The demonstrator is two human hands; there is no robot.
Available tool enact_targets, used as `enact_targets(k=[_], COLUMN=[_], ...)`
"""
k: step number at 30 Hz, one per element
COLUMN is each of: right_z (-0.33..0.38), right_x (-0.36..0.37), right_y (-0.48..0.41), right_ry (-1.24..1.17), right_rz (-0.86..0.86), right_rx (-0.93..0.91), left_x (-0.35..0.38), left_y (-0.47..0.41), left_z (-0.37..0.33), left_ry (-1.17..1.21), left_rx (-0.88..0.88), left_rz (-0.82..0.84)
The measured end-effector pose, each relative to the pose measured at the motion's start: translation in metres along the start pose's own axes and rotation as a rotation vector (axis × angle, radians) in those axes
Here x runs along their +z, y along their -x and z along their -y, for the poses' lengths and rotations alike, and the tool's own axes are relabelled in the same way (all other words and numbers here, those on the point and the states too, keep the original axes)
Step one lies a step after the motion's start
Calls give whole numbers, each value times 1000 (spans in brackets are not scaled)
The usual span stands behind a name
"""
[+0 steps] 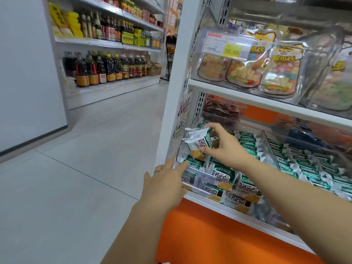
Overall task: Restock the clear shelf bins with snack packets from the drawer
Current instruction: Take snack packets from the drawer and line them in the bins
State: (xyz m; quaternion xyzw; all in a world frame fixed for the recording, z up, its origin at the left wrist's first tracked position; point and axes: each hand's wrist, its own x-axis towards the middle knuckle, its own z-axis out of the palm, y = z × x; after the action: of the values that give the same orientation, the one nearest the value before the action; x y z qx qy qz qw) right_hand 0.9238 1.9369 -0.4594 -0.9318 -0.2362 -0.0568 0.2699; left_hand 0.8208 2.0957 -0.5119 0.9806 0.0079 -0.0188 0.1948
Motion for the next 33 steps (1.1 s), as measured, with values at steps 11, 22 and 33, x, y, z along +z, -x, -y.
enact_targets(k=[11,22,33], right_z=[32,28,19], right_x=[-4,25,40], right_y=[-25,-13,-12], right_ry=[613,890,856], right_rz=[384,269,313], right_rx=[52,-5,1], left_x=[9,11,15], left_y=[-6,-8,-9], left_z=[0,2,2], left_ry=[-2,42,68], left_rx=[-22,1,-9], left_rz=[32,38,31])
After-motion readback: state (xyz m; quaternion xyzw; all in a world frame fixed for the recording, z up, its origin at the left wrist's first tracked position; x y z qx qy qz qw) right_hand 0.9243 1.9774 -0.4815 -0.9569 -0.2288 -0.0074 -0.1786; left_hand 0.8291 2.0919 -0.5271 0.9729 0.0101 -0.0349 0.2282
